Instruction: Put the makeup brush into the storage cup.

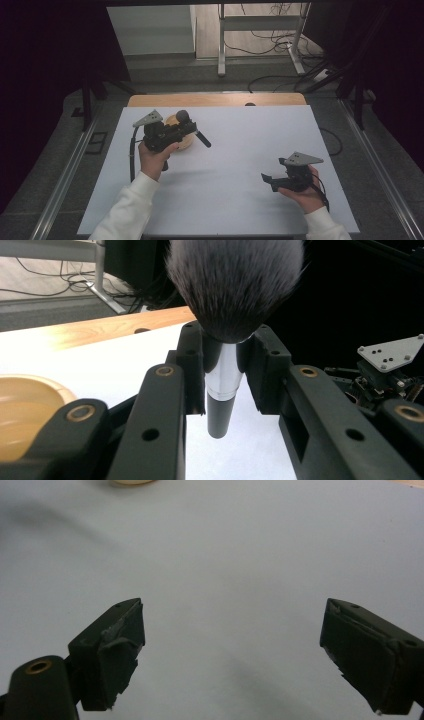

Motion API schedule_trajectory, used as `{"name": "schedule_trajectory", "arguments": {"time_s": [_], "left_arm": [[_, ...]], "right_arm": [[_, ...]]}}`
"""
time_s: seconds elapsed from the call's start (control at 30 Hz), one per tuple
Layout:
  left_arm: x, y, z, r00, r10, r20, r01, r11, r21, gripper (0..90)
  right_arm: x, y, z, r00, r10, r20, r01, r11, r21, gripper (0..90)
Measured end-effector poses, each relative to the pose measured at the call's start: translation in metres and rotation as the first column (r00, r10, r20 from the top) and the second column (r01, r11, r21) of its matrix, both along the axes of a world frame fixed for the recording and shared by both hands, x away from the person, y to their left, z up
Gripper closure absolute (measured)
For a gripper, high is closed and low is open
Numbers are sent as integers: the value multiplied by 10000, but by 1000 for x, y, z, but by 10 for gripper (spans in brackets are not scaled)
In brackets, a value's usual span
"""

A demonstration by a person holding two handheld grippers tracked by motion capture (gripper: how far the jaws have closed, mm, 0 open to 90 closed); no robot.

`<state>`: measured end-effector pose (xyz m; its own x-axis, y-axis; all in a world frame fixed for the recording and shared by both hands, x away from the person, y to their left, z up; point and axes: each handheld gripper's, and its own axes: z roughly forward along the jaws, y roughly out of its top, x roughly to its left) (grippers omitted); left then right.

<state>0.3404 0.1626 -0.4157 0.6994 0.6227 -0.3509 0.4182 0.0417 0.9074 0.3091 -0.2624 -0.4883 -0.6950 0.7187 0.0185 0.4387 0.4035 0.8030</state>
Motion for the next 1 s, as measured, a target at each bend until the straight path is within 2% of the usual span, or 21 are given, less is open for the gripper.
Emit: {"name": "schedule_trajectory", "arguments": {"time_s": [0.73,1.0], "left_arm": [[7,17,8,9990,446,30,-446,9990,57,712],[14,29,15,9967,811,95,-812,9966,113,712]], "right_arm": [[2,-2,-4,10000,3,-72,-3,10000,-47,131],[2,-1,-5,9999,31,-97,-32,9999,-105,134]]}}
